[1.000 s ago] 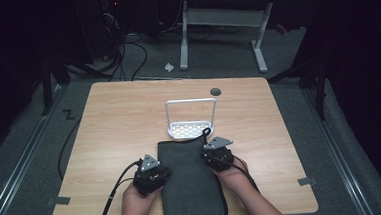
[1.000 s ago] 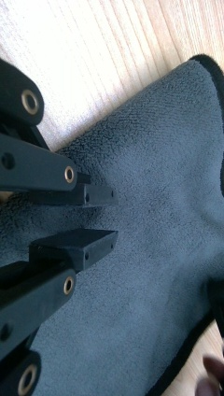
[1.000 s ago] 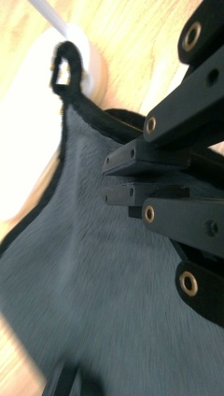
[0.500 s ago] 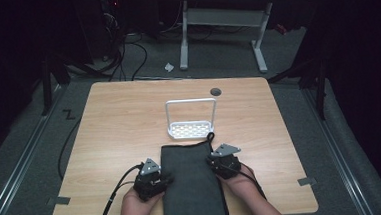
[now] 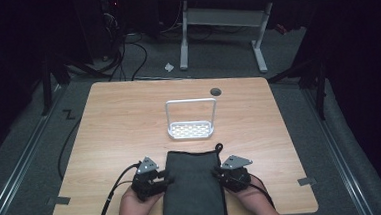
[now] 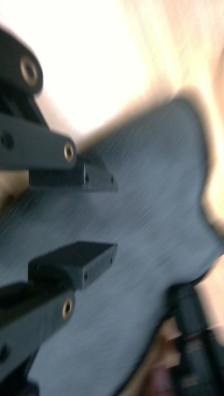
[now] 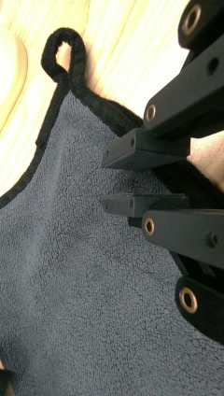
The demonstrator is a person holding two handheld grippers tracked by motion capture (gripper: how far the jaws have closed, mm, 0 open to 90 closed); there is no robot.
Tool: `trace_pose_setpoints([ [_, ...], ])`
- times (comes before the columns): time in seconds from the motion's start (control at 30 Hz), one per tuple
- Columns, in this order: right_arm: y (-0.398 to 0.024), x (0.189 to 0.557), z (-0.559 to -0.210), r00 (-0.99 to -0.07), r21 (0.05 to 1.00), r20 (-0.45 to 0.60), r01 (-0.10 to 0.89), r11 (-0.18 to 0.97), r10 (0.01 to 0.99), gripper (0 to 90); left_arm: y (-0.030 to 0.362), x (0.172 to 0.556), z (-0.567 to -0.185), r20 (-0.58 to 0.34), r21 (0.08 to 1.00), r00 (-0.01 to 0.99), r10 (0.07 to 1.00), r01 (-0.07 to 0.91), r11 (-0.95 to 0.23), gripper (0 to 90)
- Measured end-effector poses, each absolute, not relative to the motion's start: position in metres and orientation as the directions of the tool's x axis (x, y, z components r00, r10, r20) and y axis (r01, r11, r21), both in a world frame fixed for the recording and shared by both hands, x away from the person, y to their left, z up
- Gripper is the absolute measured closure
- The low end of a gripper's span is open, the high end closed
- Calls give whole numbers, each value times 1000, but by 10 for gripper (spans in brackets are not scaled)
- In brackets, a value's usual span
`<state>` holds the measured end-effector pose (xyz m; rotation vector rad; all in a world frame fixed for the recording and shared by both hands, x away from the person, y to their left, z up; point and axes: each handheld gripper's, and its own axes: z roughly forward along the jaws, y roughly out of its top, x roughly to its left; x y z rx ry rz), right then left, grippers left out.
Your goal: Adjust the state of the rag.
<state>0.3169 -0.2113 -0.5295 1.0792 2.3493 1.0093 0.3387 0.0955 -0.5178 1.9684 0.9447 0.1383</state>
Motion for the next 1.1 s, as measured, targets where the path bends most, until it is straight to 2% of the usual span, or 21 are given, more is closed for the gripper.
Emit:
trace_pose_setpoints([
  [0.2,-211,318,-530,-642,735,-26,507,450,766,763,90,383,-520,-297,760,630,717,611,-221,443],
  [0.4,-211,317,-530,-643,736,-26,506,450,765,759,77,400,-533,-324,721,608,725,655,-227,408],
  [0.5,-211,317,-530,-642,736,-25,507,449,766,757,77,400,-534,-326,722,594,735,658,-212,467],
  [0.57,-210,317,-530,-644,736,-33,502,455,765,748,76,397,-536,-310,735,597,740,644,-212,545],
  [0.67,-210,318,-527,-640,747,-14,503,434,768,682,77,394,-539,-306,746,605,735,632,-210,694],
  [0.73,-210,322,-524,-618,764,-22,497,412,786,625,79,394,-540,-325,740,601,730,643,-200,753],
  [0.87,-203,342,-521,-546,767,-16,531,361,837,462,78,393,-540,-323,740,599,733,643,-200,769],
  [0.97,-200,356,-523,-523,761,-19,545,352,852,402,79,393,-540,-328,739,598,731,645,-196,769],
  [1.1,-199,369,-530,-504,730,4,592,342,864,368,80,393,-540,-337,735,596,729,650,-191,768],
])
